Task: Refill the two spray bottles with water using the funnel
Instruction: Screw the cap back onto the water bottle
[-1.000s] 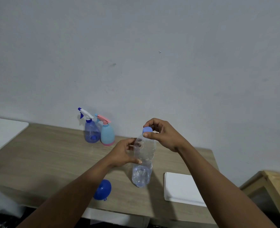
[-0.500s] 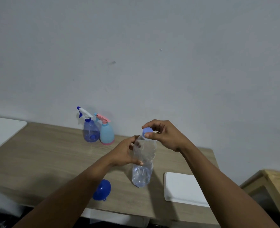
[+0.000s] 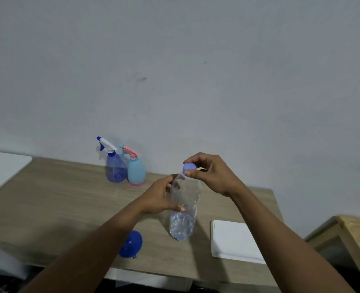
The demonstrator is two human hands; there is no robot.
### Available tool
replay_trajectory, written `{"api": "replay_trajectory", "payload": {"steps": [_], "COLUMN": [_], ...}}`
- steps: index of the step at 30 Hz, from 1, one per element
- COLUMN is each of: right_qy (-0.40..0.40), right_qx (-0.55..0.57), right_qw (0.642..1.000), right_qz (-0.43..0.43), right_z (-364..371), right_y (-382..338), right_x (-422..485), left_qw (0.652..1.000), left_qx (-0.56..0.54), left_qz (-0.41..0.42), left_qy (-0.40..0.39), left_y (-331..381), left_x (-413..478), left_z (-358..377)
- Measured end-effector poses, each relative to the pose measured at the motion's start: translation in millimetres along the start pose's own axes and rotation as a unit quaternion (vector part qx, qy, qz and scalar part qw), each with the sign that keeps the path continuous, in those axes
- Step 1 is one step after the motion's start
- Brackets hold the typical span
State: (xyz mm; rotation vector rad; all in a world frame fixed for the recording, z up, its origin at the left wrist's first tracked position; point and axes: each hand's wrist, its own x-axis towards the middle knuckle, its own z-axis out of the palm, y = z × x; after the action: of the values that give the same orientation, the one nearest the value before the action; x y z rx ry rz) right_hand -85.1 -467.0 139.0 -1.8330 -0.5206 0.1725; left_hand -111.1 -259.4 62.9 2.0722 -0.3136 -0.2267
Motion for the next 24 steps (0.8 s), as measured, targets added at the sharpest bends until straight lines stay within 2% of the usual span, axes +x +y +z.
{"api": "replay_trajectory", "payload": {"steps": [4,7,9,16,24], "right_qy": [0.039,-0.028,-0.040,0.077,0.095], "right_qx": [-0.009,-0.008,-0.024,-0.018,-0.013], "right_qw": [0.999,0.999,0.999,0.997,0.995], "right_qz": [-0.003,0.012,0.004,-0.011,-0.022], "right_z": [4,-3,-2,10,11], "right_y": [4,0,-3,10,4], "right_x": [-3,-3,-1,-7,-18], "left_qw": [1.000,1.000,1.000,1.000,1.000], "left_qx": [-0.001,0.004,0.007,0.011,0.017], "left_qz": [-0.003,-0.001,-0.002,-0.006,-0.003], "left_qy": [-0.003,-0.008,-0.007,-0.008,-0.002], "left_y": [-1,1,-1,-3,-1], "left_x": [0,1,2,2,-1], "left_z": [4,2,0,2,7]}}
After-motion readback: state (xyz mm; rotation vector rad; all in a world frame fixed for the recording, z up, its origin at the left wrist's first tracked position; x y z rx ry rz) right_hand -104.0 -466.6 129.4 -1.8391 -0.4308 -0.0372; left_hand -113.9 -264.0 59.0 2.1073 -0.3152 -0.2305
